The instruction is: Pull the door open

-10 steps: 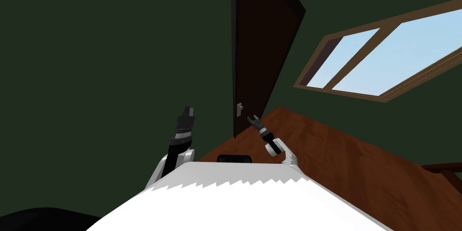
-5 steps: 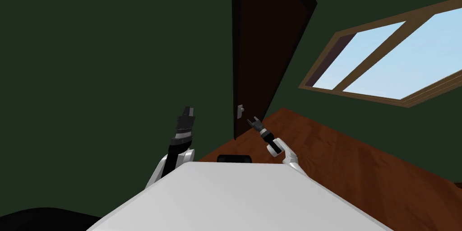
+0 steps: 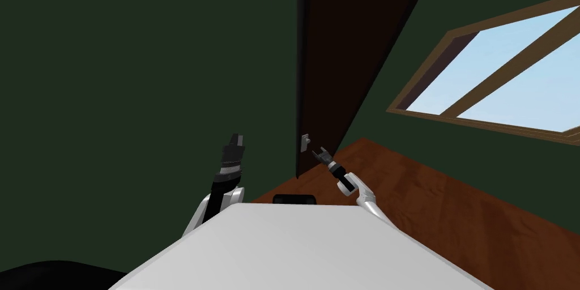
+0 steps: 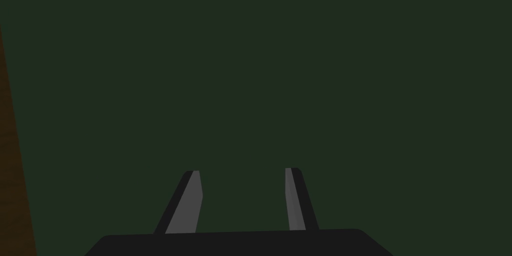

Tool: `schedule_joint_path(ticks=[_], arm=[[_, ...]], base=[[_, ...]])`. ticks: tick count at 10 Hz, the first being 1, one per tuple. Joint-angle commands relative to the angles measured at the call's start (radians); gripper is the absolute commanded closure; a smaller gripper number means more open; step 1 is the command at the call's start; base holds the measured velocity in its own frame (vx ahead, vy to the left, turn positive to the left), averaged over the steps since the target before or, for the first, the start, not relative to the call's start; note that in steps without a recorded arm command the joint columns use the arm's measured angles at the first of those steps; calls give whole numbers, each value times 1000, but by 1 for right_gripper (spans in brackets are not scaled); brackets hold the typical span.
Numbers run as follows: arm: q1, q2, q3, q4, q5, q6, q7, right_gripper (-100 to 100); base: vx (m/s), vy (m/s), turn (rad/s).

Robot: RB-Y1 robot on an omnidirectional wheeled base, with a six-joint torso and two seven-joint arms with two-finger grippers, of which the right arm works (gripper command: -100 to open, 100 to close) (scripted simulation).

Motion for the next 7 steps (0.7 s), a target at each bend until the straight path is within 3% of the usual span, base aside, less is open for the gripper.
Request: schedule_joint_path(ticks=[1, 3, 5, 7], arm=[[-11, -12, -32, 44, -15, -26, 6, -100], [-23, -21, -56, 80, -27, -43, 9, -100], [-44, -37, -101, 144, -49, -74, 15, -100], [-48, -40, -109, 156, -53, -79, 16, -100]], base=[[151, 142, 183], [120, 143, 112], [148, 120, 213], [95, 49, 47]])
